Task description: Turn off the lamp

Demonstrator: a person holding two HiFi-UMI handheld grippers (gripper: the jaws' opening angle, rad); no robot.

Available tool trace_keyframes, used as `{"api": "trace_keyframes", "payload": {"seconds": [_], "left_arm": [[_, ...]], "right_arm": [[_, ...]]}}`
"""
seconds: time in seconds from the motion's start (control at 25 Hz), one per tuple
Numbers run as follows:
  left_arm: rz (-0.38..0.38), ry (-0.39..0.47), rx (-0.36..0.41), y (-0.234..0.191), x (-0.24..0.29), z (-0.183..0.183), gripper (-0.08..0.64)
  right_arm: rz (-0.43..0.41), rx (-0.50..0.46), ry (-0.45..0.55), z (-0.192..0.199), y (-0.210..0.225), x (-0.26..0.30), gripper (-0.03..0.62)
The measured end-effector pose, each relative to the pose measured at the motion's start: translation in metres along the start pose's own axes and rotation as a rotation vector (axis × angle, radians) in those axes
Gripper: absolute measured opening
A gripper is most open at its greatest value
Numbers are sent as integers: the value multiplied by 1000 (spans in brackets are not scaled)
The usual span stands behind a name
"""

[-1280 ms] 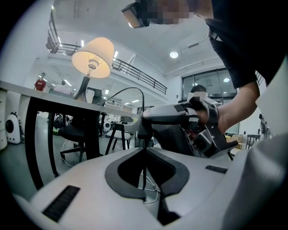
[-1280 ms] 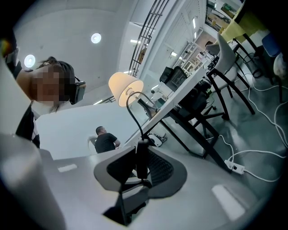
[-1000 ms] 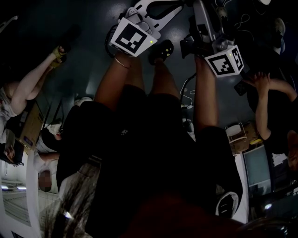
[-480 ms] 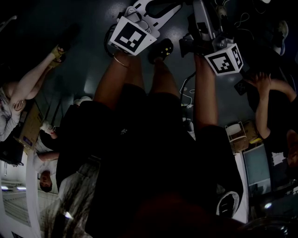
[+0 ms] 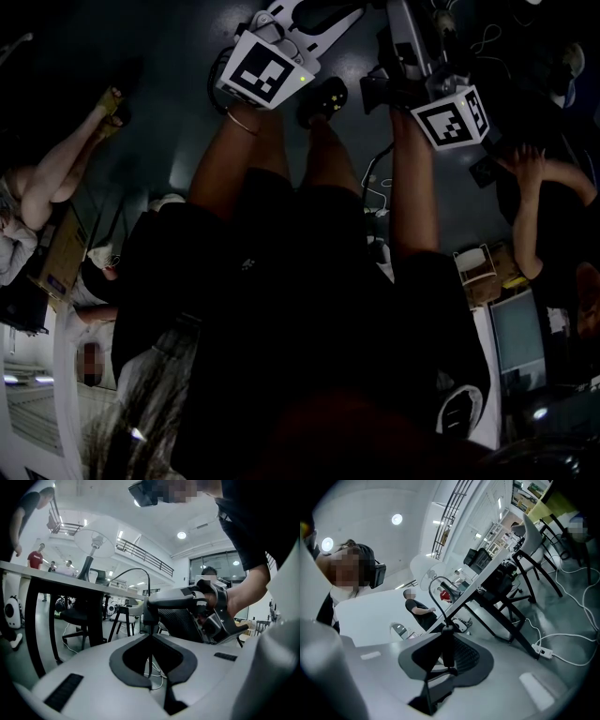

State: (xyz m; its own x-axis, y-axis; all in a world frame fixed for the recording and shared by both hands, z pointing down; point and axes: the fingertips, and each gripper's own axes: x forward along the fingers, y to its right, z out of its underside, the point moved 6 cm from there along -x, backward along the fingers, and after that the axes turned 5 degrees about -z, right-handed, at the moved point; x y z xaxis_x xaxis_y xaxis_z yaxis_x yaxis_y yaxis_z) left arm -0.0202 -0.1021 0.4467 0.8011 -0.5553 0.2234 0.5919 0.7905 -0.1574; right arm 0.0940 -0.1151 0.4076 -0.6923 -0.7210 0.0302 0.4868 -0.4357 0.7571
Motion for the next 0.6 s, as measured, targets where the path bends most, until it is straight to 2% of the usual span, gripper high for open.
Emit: {"api": "trace_keyframes", "payload": {"seconds": [0.6], "left_arm": [[-11, -51, -1, 2, 1, 9, 20]], "right_arm": [[33, -68, -33, 5, 4, -2, 64]]}}
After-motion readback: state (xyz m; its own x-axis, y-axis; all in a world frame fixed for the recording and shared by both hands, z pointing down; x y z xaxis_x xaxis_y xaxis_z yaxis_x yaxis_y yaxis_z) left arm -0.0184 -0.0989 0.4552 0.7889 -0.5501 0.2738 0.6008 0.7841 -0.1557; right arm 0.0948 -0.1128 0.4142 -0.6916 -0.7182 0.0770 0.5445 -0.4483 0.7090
